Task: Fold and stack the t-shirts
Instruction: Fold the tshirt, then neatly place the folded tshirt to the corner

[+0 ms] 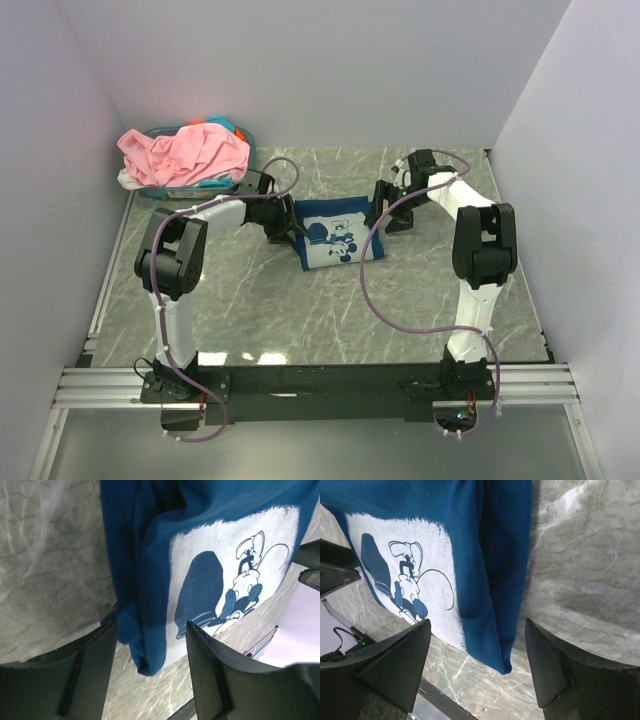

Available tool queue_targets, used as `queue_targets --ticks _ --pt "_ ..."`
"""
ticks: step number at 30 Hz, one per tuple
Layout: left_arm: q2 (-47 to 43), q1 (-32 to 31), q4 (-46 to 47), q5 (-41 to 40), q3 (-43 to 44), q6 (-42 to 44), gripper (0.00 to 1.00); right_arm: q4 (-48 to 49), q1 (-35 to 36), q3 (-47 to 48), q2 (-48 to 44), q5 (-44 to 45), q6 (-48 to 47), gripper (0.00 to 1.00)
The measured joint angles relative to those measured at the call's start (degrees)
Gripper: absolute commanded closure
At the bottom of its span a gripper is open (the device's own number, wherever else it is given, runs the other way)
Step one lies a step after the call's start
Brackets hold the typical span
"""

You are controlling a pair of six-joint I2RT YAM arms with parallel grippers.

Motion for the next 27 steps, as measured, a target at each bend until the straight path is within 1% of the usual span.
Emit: queue_targets --ticks 6,7,10,17,19,24,27 --pt "1.09 -0.44 0.98 0.02 -0.98 -0.42 0.43 1.03 0.00 0.00 0.48 -0.37 -0.13 0.21" --pt "1.38 -0.50 1.22 0.22 -1.07 -0.52 0.47 1.22 0.00 0.00 0.76 -0.39 -0.13 0.22" --pt "1.44 -0.55 1.53 0.11 -1.25 -0.61 0.53 1.81 0.00 -0.55 1.33 -0.46 -0.11 0.24" --pt "2.03 -0.61 1.42 -0.15 -1.60 -0.81 0.65 2.78 0.00 -1.01 3.45 -0.76 -0.07 0.27" --pt "2.19 -0.61 1.40 -0.15 -1.60 -1.09 0.70 3.04 0.00 -1.01 4.17 -1.27 0.13 0.29" --pt "2.51 -0.61 1.49 -0.02 -1.62 -1.46 0.74 3.43 0.02 -0.81 4.61 -1.99 0.37 0.31" --pt "2.62 -0.61 1.55 0.02 -1.62 -1.49 0.74 3.87 0.02 -0.55 5.03 -2.32 0.57 0.32"
